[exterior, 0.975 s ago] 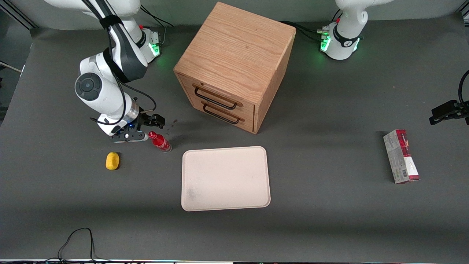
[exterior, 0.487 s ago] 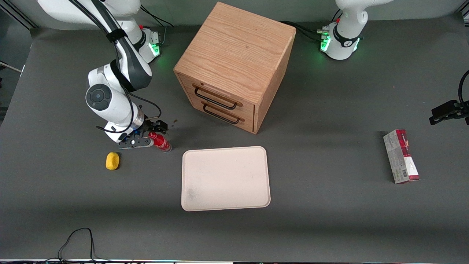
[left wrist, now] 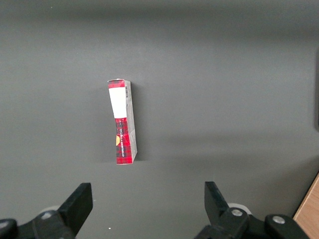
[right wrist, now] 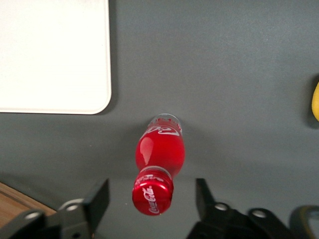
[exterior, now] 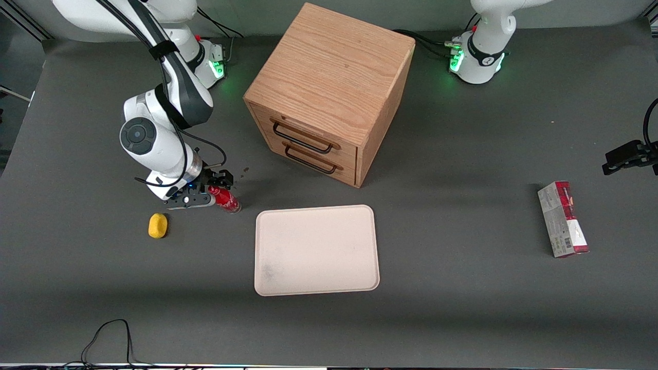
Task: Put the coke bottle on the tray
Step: 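Lower the right gripper and close it around the bottle's neck, then lift the bottle and carry it onto the cream tray's corner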
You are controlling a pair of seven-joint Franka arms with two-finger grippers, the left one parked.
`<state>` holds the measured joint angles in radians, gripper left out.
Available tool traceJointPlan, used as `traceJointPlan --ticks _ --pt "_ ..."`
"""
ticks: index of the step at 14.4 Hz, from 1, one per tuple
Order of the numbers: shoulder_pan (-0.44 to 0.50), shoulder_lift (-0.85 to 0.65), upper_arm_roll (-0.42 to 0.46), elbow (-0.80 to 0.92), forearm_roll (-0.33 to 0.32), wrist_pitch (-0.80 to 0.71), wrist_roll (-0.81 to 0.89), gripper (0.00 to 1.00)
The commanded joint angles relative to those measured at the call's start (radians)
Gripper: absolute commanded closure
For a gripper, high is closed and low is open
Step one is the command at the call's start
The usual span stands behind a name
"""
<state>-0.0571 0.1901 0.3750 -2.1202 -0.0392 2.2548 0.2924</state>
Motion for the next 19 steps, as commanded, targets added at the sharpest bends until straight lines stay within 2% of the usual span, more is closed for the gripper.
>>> traceJointPlan --ticks 1,9,17,19 --pt "0.002 0.002 -0.002 0.009 -0.018 0.009 0.053 1.00" --pt "0.003 -0.001 -0.002 0.051 -0.018 -0.021 0.071 1.00" --pt "-0.004 0.003 -0.001 0.477 0.005 -0.562 0.082 1.00" --pt "-0.010 0.019 -0.002 0.598 0.053 -0.679 0.080 1.00"
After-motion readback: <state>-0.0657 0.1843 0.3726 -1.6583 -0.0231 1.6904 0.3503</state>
